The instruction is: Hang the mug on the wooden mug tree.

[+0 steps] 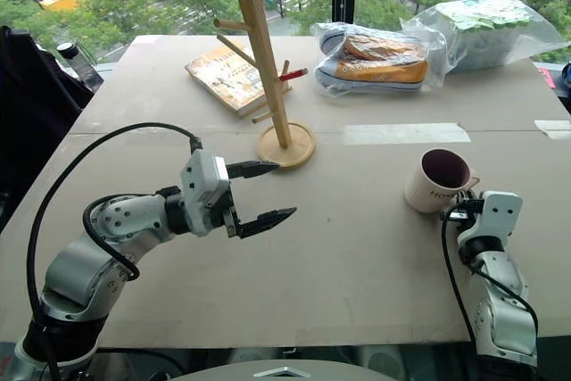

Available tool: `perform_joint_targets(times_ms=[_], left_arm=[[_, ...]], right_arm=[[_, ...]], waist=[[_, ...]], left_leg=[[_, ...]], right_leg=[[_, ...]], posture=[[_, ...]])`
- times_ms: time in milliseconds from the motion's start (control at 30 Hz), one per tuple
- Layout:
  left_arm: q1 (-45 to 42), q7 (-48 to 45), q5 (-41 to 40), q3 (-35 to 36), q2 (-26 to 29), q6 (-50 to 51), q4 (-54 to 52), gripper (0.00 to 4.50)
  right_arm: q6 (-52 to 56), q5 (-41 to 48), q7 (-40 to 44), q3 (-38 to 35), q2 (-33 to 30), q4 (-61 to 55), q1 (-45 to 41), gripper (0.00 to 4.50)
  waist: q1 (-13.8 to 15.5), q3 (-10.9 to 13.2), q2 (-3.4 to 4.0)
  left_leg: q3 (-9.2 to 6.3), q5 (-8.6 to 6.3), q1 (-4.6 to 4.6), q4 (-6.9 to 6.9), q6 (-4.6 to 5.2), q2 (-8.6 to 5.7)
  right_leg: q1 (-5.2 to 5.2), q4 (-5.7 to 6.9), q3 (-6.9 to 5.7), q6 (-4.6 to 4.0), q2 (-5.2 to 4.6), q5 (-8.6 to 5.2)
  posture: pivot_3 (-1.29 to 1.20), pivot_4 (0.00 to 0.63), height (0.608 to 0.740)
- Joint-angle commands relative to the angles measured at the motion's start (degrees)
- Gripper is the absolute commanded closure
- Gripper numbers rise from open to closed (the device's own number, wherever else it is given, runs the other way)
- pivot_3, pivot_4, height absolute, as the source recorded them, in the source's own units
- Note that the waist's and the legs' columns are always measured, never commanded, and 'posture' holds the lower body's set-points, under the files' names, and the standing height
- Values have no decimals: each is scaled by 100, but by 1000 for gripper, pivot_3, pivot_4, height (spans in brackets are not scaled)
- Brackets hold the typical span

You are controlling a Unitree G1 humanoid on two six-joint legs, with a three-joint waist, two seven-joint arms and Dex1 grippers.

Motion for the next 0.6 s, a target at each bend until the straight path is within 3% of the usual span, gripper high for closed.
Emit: perform_joint_targets(times_ms=[33, 233, 300, 433, 600], left_arm=[[310, 181, -428, 333, -391, -286, -308, 0], [1071, 608, -364, 616, -1298, -1080, -148, 0], [1243, 726, -685, 672, -1506, -1002, -228, 0], [1362, 1026, -562, 724, -1716, -1161, -343, 0], [1616, 1286, -379, 764, -1818, -1413, -488, 0]], right_arm=[[-430, -230, 862, 409, -576, -35, -372, 4478], [-374, 154, 2541, 1186, -1159, 256, -1696, 4478], [-503, 21, 2952, 1458, -1214, 921, -2730, 4478], [-873, -110, 3747, 1848, -1081, 2434, -4406, 4478], [-1523, -409, 4271, 2050, -913, 4002, -5647, 4478]], waist=[[-56, 2, -1], [-87, 8, -8], [-70, 14, -14], [-55, 20, -24], [-25, 22, -32]], left_leg=[[12, 0, 6, -1, 1, 0], [59, -1, 47, -9, 1, 14], [56, 0, 47, -6, 1, 16], [73, 1, 50, -1, 3, 14], [67, -4, 37, -7, 8, 11]], right_leg=[[0, 0, 12, 5, 0, 3], [6, 7, 43, 8, 15, 13], [9, 7, 43, 7, 18, 17], [5, 4, 49, -2, 23, 29], [7, -12, 44, 13, 12, 39]], posture=[[0, 150, 740], [0, 150, 740], [0, 150, 740], [0, 150, 740], [0, 150, 740]])
